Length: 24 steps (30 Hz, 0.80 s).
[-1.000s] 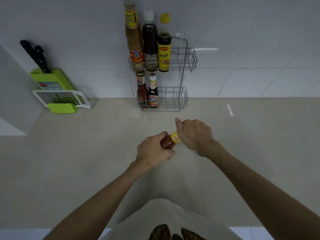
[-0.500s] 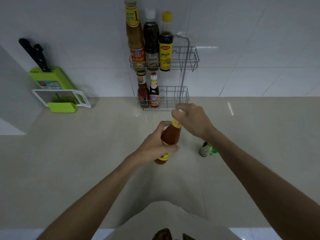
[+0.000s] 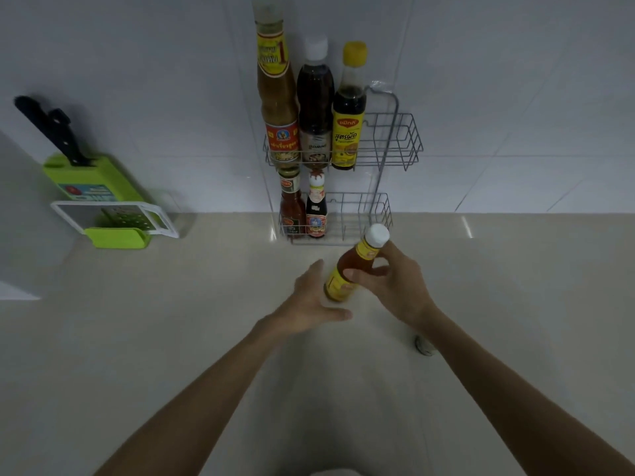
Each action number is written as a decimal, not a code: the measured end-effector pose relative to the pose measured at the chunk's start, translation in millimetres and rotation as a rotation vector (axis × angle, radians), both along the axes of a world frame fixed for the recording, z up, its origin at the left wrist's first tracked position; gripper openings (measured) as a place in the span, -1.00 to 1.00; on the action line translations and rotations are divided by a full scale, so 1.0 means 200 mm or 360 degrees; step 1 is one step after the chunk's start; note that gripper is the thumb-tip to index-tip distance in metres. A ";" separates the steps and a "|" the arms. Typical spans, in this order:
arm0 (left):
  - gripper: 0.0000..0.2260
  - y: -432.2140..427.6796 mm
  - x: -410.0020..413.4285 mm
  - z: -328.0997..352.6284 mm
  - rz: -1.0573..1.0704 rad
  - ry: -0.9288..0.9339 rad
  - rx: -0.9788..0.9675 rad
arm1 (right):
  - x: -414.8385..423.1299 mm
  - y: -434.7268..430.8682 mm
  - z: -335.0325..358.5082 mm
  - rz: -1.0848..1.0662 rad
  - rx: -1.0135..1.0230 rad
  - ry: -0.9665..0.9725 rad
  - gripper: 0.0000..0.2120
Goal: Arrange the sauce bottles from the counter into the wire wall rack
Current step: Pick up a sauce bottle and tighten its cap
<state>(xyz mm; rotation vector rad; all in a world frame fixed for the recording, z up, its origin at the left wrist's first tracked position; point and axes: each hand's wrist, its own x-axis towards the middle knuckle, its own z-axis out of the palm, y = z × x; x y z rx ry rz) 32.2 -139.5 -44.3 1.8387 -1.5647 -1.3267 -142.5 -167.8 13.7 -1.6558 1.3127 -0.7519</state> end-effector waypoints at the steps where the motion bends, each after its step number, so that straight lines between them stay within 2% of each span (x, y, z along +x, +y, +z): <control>1: 0.05 -0.06 0.06 -0.02 0.0055 -0.0059 0.0101 | 0.02 -0.05 -0.02 -0.0059 -0.0114 0.0007 -0.55; 5: 0.09 -0.32 0.26 0.02 0.0455 0.0033 0.0061 | 0.12 -0.31 -0.11 -0.0217 -0.0401 -0.0072 -0.63; 8: 0.18 -0.48 0.35 0.04 0.0645 0.0204 0.0048 | 0.20 -0.51 -0.16 -0.0237 -0.0374 -0.0050 -0.66; 11: 0.19 -0.55 0.38 0.07 0.0679 0.0363 0.0042 | 0.27 -0.65 -0.20 -0.0131 -0.0275 0.0081 -0.66; 14: -0.05 -0.58 0.37 0.07 0.0623 0.0509 -0.0004 | 0.30 -0.76 -0.25 0.0037 -0.0186 0.0253 -0.63; 16: -0.12 -0.60 0.36 0.06 0.0608 0.0521 -0.0070 | 0.32 -0.81 -0.27 0.0079 -0.0138 0.0306 -0.62; 22: -0.15 -0.61 0.33 0.05 0.0653 0.0590 -0.0100 | 0.33 -0.85 -0.31 0.0064 -0.0039 0.0409 -0.59; 24: -0.15 -0.60 0.32 0.07 0.0630 0.0574 -0.0104 | 0.31 -0.86 -0.29 0.0149 0.0028 0.0477 -0.52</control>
